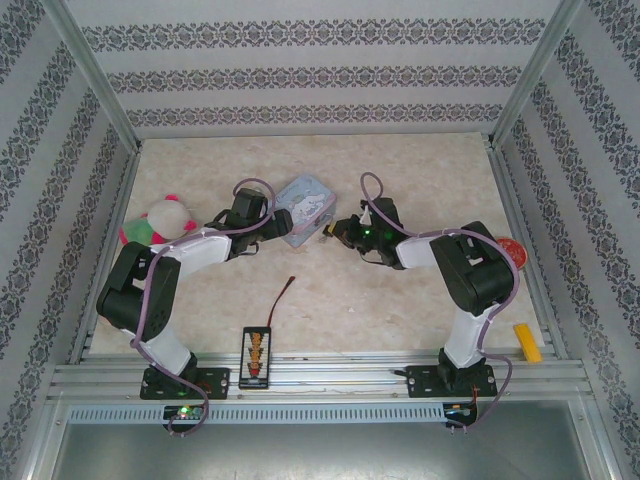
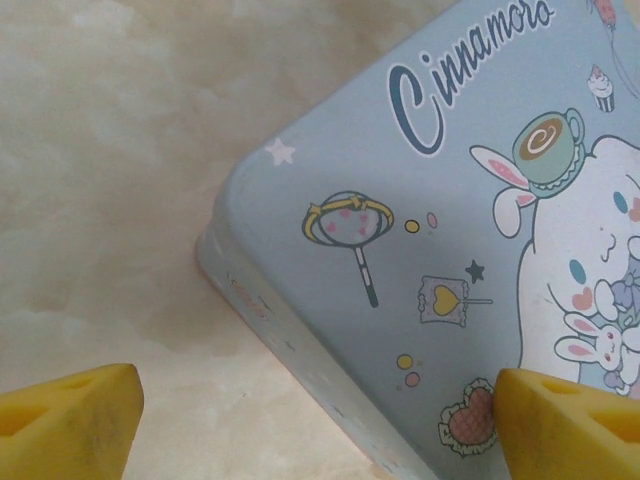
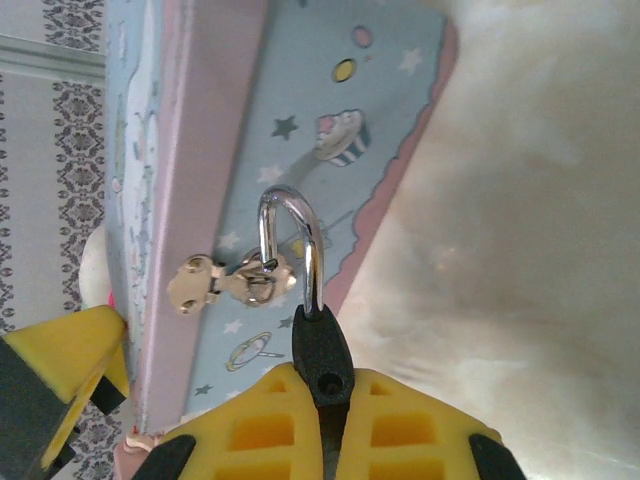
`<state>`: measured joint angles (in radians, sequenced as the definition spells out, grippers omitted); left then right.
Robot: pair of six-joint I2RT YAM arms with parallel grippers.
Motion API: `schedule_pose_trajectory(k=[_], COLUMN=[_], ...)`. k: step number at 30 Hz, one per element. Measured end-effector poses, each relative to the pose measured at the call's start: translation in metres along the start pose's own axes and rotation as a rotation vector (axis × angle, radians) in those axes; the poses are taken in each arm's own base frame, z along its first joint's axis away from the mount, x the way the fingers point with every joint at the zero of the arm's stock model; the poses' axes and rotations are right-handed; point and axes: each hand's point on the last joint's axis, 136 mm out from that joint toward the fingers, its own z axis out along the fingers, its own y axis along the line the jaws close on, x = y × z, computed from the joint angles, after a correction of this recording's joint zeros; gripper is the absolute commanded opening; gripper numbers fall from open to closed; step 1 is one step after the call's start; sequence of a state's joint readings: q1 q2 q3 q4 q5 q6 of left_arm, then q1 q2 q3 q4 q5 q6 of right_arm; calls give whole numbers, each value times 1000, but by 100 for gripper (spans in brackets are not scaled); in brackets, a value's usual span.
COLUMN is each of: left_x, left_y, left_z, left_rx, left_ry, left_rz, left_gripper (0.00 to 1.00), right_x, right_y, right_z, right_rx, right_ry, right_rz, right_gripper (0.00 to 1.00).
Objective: Unlock the padlock with the key
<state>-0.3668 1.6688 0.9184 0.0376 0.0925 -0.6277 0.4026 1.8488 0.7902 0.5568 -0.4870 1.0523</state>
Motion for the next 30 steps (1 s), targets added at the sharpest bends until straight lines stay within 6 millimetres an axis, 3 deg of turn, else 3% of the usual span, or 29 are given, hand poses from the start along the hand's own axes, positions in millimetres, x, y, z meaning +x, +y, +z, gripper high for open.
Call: schedule_pose_trajectory(k=[7, 18, 24, 30], left_x=[4, 3, -9, -19], left_y=[-1, -9, -16, -22], left_z=[-2, -3, 0, 16], left_rx=[31, 72, 117, 162], left_ry=[15, 22, 12, 25], left_rz=[-42, -75, -98, -114], left_gripper=[87, 89, 80, 72], right_x=[-1, -9, -1, 4], right_y=[-17, 12, 4, -5], right_z=[-11, -58, -79, -102], right_rx=[35, 77, 190, 333], right_ry=[-17, -92, -71, -22], right_rz=[21, -140, -231, -322], right_gripper=[0, 0, 0, 0])
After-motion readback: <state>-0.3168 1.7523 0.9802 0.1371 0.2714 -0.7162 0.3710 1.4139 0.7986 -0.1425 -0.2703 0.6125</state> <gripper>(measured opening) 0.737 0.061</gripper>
